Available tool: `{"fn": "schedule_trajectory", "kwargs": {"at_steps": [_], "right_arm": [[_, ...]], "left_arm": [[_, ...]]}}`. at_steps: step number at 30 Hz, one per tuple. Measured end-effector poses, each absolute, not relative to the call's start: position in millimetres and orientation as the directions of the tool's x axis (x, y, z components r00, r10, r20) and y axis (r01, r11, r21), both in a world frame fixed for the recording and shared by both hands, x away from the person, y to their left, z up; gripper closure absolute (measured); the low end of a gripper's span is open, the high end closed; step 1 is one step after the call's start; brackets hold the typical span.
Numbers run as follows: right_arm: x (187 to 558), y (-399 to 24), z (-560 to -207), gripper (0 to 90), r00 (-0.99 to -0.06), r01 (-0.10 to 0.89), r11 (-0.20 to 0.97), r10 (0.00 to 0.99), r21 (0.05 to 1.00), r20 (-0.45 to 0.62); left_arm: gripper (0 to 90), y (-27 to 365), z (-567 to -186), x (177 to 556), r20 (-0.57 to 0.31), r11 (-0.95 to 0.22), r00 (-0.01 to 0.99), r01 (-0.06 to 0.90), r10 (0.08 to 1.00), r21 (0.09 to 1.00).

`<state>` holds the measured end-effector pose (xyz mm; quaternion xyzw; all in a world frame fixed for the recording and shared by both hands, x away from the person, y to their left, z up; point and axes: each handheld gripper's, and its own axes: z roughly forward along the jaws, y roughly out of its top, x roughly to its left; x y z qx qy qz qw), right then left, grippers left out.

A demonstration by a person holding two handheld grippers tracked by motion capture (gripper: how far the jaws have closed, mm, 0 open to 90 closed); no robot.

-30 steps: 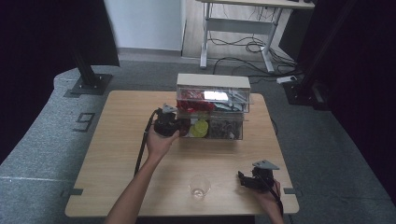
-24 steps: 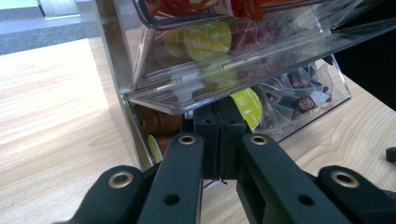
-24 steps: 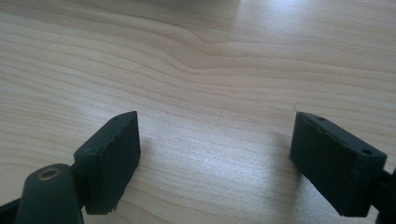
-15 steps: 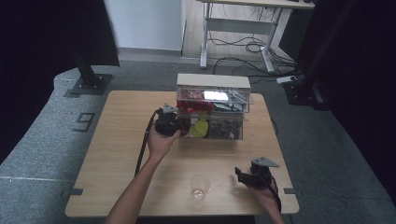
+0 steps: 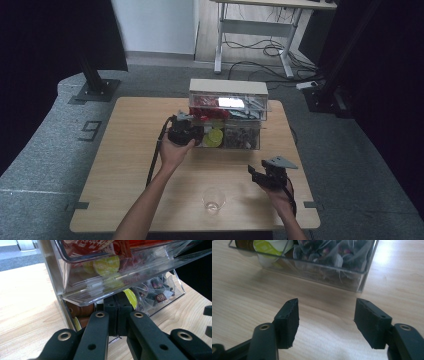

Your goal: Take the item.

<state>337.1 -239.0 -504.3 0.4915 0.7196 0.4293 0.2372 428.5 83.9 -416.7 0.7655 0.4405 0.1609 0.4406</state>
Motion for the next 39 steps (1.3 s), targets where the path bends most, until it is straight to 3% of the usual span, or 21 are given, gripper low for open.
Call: {"fn": "schedule_trajectory", "kwargs": {"at_steps": [18, 39], "right_arm": [[357.2, -229.9, -479.6, 52.9, -0.441, 0.439, 0.197, 0.897, 0.877, 0.02], [392.5, -200.2, -477.3, 60.6, -0.503, 0.431, 0.213, 0.863, 0.877, 0.037]], "left_arm": [[88.6, 85.3, -415.8, 428.3, -0.148, -0.221, 0.564, 0.532, 0.812, 0.817], [89.3, 83.0, -413.8, 429.9, -0.14, -0.235, 0.57, 0.532, 0.809, 0.814]]}}
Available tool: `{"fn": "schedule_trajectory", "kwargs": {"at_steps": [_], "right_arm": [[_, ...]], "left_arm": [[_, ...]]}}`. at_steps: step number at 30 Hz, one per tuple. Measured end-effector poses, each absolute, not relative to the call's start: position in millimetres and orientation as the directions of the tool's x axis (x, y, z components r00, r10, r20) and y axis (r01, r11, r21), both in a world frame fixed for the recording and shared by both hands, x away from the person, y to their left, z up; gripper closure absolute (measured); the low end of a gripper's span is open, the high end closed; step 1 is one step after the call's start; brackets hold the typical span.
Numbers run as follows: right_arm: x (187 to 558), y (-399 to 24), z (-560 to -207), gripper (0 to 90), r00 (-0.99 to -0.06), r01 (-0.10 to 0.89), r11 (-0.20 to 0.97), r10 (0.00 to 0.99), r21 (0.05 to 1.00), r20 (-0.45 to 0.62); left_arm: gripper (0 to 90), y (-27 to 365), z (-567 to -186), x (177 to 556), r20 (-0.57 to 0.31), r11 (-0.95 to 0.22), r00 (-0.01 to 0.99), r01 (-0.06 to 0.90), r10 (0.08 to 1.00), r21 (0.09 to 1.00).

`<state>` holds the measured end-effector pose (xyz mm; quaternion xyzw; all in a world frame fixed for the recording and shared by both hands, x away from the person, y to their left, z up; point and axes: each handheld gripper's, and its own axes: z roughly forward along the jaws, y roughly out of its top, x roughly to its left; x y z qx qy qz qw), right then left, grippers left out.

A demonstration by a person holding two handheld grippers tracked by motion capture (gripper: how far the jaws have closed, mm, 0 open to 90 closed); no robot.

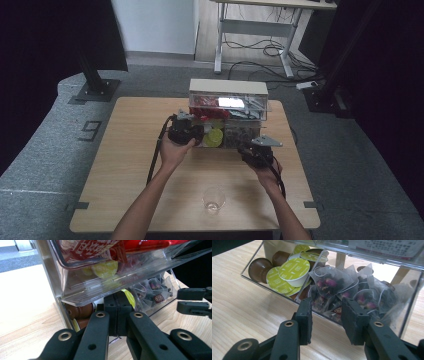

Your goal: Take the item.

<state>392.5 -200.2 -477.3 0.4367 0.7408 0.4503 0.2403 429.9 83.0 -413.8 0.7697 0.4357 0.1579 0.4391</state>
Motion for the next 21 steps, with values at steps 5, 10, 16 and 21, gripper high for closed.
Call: {"fn": "schedule_trajectory", "kwargs": {"at_steps": [5, 10, 16, 21], "right_arm": [[398.9, -194.4, -476.1, 61.0, -0.515, 0.431, 0.216, 0.856, 0.876, 0.042], [405.2, -187.6, -473.8, 61.0, -0.522, 0.418, 0.225, 0.852, 0.88, 0.03], [412.5, -182.7, -478.6, 62.4, -0.527, 0.422, 0.228, 0.849, 0.877, 0.033], [418.1, -180.5, -479.3, 62.4, -0.53, 0.44, 0.22, 0.846, 0.871, 0.054]], "left_arm": [[89.0, 82.6, -413.6, 430.3, -0.141, -0.232, 0.572, 0.53, 0.808, 0.815], [88.9, 81.6, -413.9, 430.4, -0.148, -0.227, 0.573, 0.531, 0.806, 0.817], [88.8, 81.3, -413.6, 430.7, -0.148, -0.23, 0.576, 0.531, 0.804, 0.816], [88.7, 80.7, -413.7, 430.8, -0.149, -0.23, 0.577, 0.531, 0.803, 0.815]]}}
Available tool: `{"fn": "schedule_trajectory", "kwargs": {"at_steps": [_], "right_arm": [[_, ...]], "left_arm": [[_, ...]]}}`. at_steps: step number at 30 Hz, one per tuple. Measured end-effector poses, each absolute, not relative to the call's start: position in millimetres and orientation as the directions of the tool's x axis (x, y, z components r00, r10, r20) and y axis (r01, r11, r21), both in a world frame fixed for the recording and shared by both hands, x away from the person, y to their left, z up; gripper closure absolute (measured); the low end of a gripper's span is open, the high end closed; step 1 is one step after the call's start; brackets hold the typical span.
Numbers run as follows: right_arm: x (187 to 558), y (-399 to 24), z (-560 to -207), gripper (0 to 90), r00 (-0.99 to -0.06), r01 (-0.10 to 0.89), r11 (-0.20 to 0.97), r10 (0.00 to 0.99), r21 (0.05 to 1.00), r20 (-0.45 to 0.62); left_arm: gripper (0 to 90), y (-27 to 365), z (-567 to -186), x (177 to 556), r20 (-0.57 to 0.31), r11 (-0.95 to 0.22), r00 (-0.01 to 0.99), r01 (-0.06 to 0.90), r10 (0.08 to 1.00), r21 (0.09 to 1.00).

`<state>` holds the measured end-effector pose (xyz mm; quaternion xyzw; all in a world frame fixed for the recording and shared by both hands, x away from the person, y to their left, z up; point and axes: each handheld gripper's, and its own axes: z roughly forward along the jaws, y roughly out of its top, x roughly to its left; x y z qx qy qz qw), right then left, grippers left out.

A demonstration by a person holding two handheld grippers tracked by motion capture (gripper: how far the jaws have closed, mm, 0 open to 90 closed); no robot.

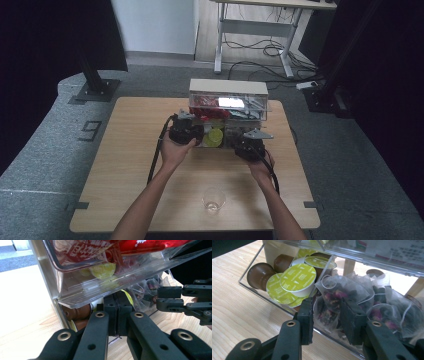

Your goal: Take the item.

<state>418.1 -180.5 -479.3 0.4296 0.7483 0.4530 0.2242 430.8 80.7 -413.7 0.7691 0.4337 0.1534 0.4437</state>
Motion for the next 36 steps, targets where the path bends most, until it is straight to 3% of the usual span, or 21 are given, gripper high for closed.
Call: {"fn": "schedule_trajectory", "kwargs": {"at_steps": [26, 33, 36], "right_arm": [[435.5, -159.7, -476.3, 59.8, -0.517, 0.44, 0.257, 0.856, 0.86, 0.009], [441.6, -157.6, -481.8, 63.1, -0.48, 0.46, 0.254, 0.877, 0.851, -0.003], [443.7, -159.4, -483.6, 70.1, -0.474, 0.466, 0.249, 0.88, 0.849, 0.002]], "left_arm": [[88.7, 78.7, -414.8, 431.5, -0.161, -0.221, 0.58, 0.532, 0.799, 0.818], [88.6, 78.1, -414.9, 431.0, -0.163, -0.22, 0.581, 0.531, 0.797, 0.818], [88.6, 77.8, -415.0, 431.0, -0.166, -0.217, 0.58, 0.532, 0.797, 0.819]]}}
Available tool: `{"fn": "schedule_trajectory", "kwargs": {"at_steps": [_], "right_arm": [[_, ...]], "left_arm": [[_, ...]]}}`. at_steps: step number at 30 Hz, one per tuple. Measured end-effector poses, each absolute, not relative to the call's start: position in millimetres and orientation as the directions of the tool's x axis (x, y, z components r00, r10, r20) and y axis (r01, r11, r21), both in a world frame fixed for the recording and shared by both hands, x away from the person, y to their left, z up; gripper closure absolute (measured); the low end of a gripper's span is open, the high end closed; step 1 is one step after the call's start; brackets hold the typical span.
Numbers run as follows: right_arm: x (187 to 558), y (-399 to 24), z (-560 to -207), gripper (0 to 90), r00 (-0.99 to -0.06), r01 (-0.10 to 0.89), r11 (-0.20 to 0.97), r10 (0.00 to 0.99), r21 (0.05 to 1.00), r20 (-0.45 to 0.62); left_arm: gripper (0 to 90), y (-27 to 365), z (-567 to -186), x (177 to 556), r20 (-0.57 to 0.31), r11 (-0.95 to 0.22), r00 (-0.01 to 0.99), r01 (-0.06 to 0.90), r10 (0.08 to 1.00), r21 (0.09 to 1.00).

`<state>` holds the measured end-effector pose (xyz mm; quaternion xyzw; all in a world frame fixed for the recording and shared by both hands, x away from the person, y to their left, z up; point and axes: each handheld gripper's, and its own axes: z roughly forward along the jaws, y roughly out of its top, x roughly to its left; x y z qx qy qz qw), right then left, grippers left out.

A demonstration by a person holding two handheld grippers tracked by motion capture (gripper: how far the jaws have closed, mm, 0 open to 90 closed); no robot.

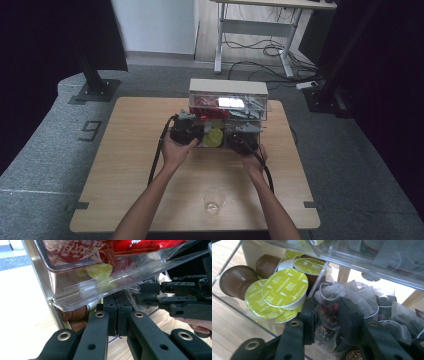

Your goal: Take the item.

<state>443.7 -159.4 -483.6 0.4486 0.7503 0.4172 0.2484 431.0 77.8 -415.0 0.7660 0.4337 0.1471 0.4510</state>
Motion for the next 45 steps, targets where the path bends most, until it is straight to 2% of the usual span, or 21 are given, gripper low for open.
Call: {"fn": "schedule_trajectory", "kwargs": {"at_steps": [5, 8, 28, 45], "right_arm": [[443.7, -161.5, -483.4, 84.3, -0.489, 0.461, 0.243, 0.872, 0.854, 0.016], [441.2, -161.8, -480.8, 88.5, -0.501, 0.447, 0.241, 0.865, 0.862, 0.018], [420.5, -173.1, -460.5, 89.0, -0.542, 0.391, 0.203, 0.839, 0.898, 0.047], [393.2, -192.6, -457.8, 89.0, -0.56, 0.36, 0.163, 0.825, 0.919, 0.072]], "left_arm": [[88.6, 77.3, -415.5, 431.0, -0.163, -0.223, 0.583, 0.532, 0.796, 0.817], [88.6, 77.2, -416.3, 431.2, -0.161, -0.225, 0.585, 0.532, 0.795, 0.817], [88.3, 79.2, -418.5, 431.0, -0.161, -0.225, 0.581, 0.534, 0.798, 0.815], [88.2, 77.1, -421.6, 432.4, -0.168, -0.221, 0.58, 0.54, 0.797, 0.812]]}}
